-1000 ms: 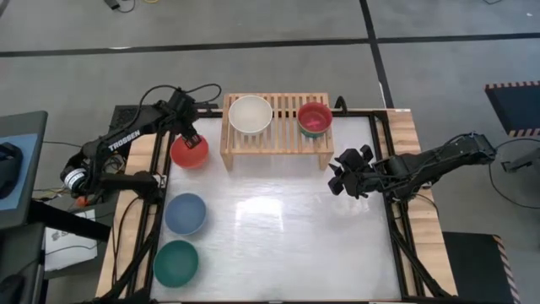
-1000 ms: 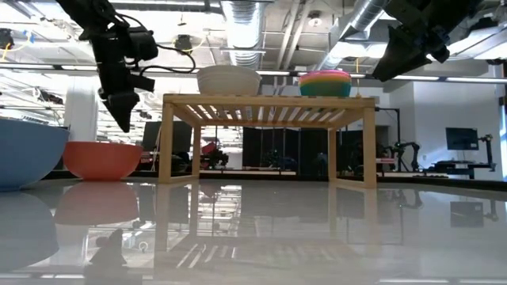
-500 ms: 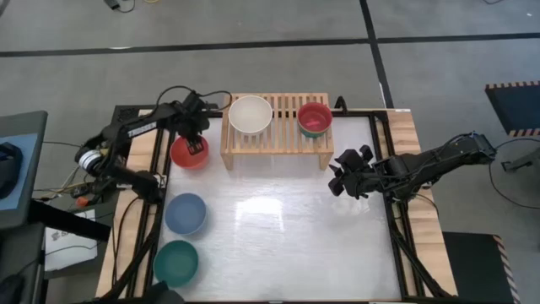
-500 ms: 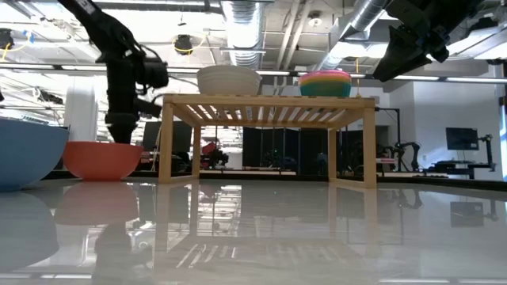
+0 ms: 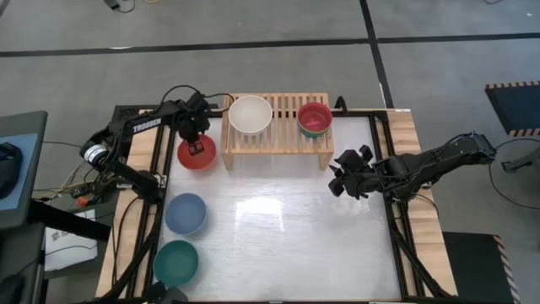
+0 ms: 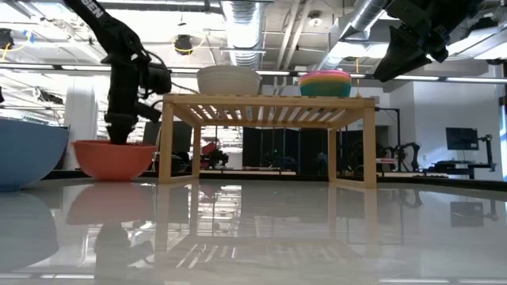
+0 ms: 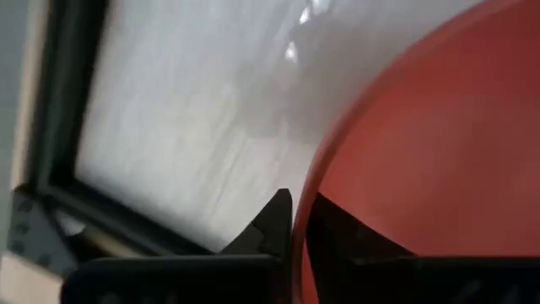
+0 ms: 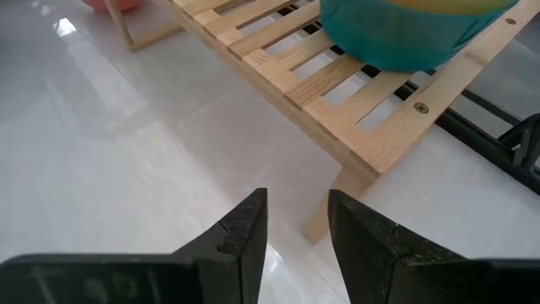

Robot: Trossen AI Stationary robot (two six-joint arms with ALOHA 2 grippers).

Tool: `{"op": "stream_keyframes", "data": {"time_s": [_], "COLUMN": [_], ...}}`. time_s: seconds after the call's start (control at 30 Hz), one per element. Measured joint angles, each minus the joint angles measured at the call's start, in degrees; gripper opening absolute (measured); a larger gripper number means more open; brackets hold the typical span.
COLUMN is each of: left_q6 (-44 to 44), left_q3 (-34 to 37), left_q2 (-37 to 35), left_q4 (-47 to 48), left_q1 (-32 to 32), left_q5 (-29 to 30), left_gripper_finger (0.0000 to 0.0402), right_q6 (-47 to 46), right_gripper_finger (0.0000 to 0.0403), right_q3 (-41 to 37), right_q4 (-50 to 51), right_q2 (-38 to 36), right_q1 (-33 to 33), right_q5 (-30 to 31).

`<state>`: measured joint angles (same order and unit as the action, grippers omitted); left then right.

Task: Place and stack bowls onto a shelf
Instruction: Stack the orange bowl on top of the white bowl

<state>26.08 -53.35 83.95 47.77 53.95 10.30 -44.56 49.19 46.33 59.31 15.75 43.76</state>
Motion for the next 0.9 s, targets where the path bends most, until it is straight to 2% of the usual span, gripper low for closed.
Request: {"op": "stream_keyframes", "data": {"time_s": [0.3,0.47,0.67,0.73,0.9], "left_q6": [-8.4,-15.5,-18.1,-18.7,-22.9], "left_q3": [-4.6,-6.6,-9.9,-10.7,-10.7], "left_q2": [-7.3,-13.6,-22.5,-25.8,-31.2], "left_q4": [6.0,6.1,3.5,-0.4,-14.8], "left_q1": [-0.2,-0.2,-0.2,-0.2,-0.3], "left_q5": [2.6,8.5,8.4,6.7,-4.4], "left_gripper_finger": [0.0000,0.0000,0.0000,0.0000,0.0000], "right_q6": [0.0,-0.1,-0.4,-0.4,-0.4], "right_gripper_finger": [0.0140,0.0137,0.0137,0.0137,0.0137], "right_q3": [0.0,0.0,0.0,0.0,0.0], "right_q4": [0.0,0.0,-0.1,-0.1,-0.9], "right_q2": [0.0,0.0,0.0,0.0,0.0], "right_q1": [0.0,0.0,0.0,0.0,-0.1], "right_q5": [-0.2,-0.2,-0.2,-0.2,-0.2]}}
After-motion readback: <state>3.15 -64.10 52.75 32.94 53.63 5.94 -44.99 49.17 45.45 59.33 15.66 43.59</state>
